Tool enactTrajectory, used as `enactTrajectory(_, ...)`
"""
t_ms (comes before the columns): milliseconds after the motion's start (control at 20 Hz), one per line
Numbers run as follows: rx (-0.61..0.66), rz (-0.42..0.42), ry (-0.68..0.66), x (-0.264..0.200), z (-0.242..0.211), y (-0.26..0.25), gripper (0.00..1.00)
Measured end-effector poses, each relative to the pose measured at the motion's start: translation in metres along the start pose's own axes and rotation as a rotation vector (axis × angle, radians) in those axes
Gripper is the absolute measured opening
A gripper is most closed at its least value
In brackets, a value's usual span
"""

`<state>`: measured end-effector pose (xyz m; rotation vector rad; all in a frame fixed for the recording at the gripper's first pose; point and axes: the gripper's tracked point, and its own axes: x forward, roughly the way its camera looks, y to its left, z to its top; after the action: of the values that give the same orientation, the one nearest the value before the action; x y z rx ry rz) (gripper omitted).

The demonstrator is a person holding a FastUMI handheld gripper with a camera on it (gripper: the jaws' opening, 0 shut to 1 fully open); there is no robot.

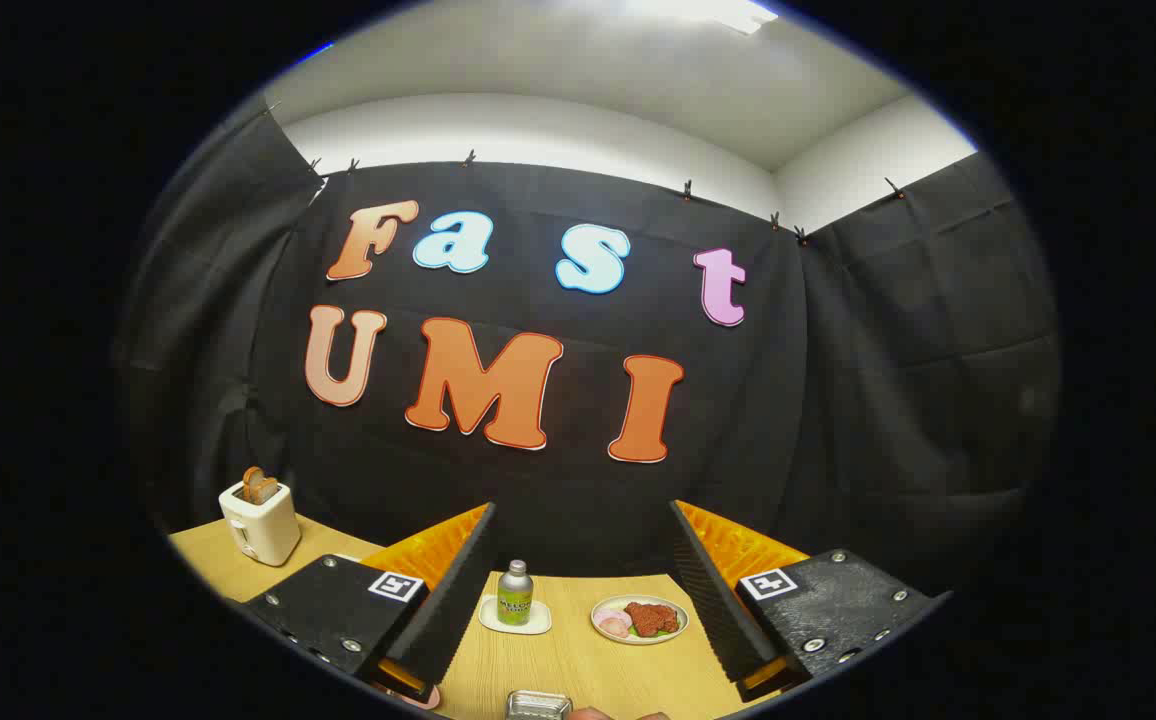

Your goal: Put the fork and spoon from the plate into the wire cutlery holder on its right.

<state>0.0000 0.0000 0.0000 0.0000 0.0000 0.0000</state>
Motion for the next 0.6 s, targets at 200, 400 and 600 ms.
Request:
enactTrajectory(200, -0.006, -0.005, 0.001, -0.0008, -0.0012, -0.0001, 0.99)
enactTrajectory(400, -0.002, -0.004, 0.011, 0.0009, -0.0042, -0.0005, 0.99)
enactTrajectory(600, 0.005, 0.004, 0.018, 0.0010, -0.0066, 0.0023, 0.99)
